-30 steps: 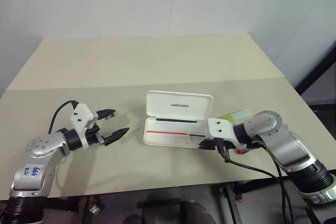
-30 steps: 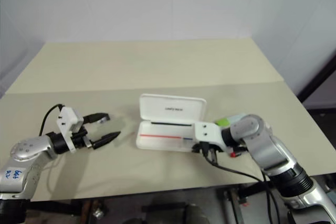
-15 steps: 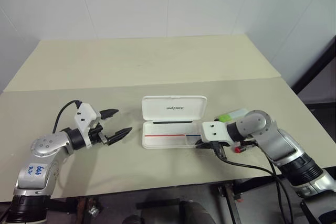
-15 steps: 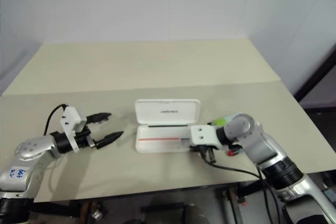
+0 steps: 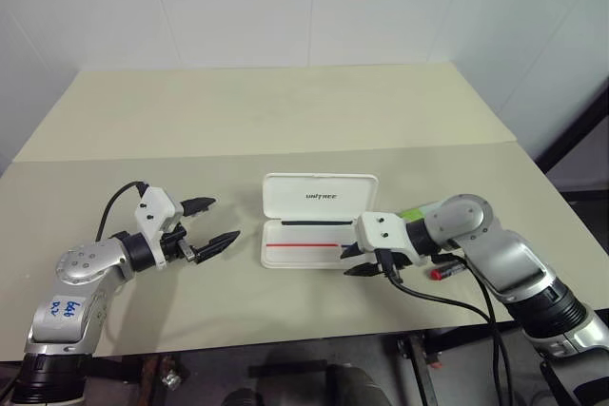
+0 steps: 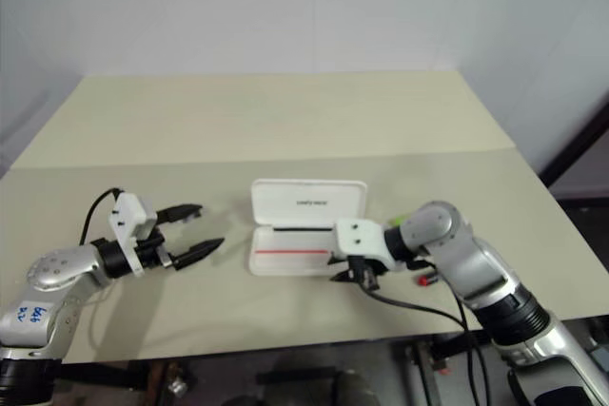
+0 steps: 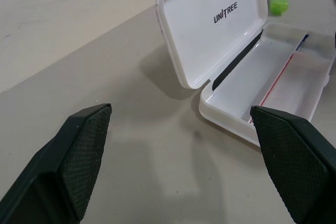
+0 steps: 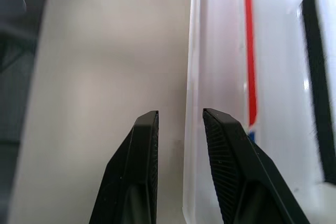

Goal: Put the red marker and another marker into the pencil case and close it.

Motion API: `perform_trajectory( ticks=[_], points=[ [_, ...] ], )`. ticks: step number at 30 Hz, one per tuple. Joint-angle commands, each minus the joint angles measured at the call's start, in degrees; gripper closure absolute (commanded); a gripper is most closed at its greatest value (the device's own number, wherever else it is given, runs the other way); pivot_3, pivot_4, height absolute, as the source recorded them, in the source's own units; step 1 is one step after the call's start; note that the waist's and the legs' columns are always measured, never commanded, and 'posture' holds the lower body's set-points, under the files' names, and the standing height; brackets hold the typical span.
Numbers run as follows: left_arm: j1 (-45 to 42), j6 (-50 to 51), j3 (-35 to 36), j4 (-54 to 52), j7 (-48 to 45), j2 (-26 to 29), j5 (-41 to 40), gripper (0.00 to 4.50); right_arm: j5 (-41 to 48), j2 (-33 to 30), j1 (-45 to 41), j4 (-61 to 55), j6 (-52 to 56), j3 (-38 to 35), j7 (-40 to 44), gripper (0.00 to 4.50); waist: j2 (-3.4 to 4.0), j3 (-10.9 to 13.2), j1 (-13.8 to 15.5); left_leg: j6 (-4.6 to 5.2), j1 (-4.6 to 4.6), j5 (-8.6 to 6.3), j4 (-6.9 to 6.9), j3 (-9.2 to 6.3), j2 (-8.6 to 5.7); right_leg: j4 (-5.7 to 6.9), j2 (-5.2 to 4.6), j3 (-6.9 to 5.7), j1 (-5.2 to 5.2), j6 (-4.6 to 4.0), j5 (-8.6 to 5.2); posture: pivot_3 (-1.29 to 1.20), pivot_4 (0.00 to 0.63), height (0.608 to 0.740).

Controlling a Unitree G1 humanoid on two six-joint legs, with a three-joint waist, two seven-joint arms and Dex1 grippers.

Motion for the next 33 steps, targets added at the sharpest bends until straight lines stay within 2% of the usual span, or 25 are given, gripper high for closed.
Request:
perform_trajectory(
  ticks=[1, 7, 10, 15, 23, 33],
  points=[
    [0.2, -0.49, 0.77, -2.36, -0.46, 0.21, -0.94, 0.0, 3.64, -2.18, -0.54, -3.05, 0.21, -5.52, -0.39, 2.11, 0.0, 0.0, 0.37, 0.0, 0.0, 0.0, 0.0, -0.01, 0.0, 0.0, 0.0, -0.01, 0.0, -0.01, 0.0, 0.0, 0.15, 0.74],
    [0.62, -0.94, 0.15, -3.33, -2.3, 0.25, -1.35, 0.0, 6.05, -8.59, 5.03, 1.58, -9.65, -13.01, 1.87, 0.01, -0.01, 0.0, 1.26, 0.02, -0.06, -0.03, -0.02, 0.0, 0.0, -0.14, 0.0, -0.02, 0.0, -0.01, -0.01, 0.0, 0.15, 0.74],
    [0.65, -1.52, -1.13, -3.34, -4.58, 0.61, -1.14, 0.0, 6.77, -12.26, 9.44, 6.71, -17.08, -15.86, 5.13, 0.01, -0.01, 0.0, 1.85, 0.05, -0.07, -0.04, -0.03, 0.06, -0.01, -0.2, 0.0, 0.0, 0.01, 0.0, 0.0, 0.0, 0.15, 0.74],
    [-0.33, -3.26, -4.06, -3.7, -10.65, 2.61, -0.48, 0.0, 4.71, -17.7, 13.04, 19.4, -31.9, -15.68, 11.08, 0.01, 0.01, 0.02, 1.87, 0.07, -0.03, -0.05, -0.02, 0.16, -0.02, -0.23, 0.0, 0.07, 0.01, 0.02, 0.01, 0.0, 0.15, 0.74],
    [-4.82, -4.33, -7.41, -5.13, -14.54, 4.0, -0.39, 0.0, -2.42, -17.04, 4.55, 43.64, -49.95, -11.65, 12.96, 0.01, 0.09, 0.15, 1.08, 0.13, 0.32, -0.02, 0.01, 0.71, -0.02, -0.1, 0.08, 0.71, 0.02, 0.03, 0.02, 0.0, 0.15, 0.74],
    [-7.04, -2.43, -7.71, -6.79, -14.84, 4.62, -0.73, 0.0, -9.87, -12.82, -4.88, 63.91, -61.49, -6.42, 11.94, 0.01, -0.15, 0.3, -0.53, 0.18, 0.77, -0.06, -0.02, 0.96, -0.01, -0.13, 0.09, 0.94, 0.41, 0.23, 0.13, 0.0, 0.15, 0.74]
  ],
)
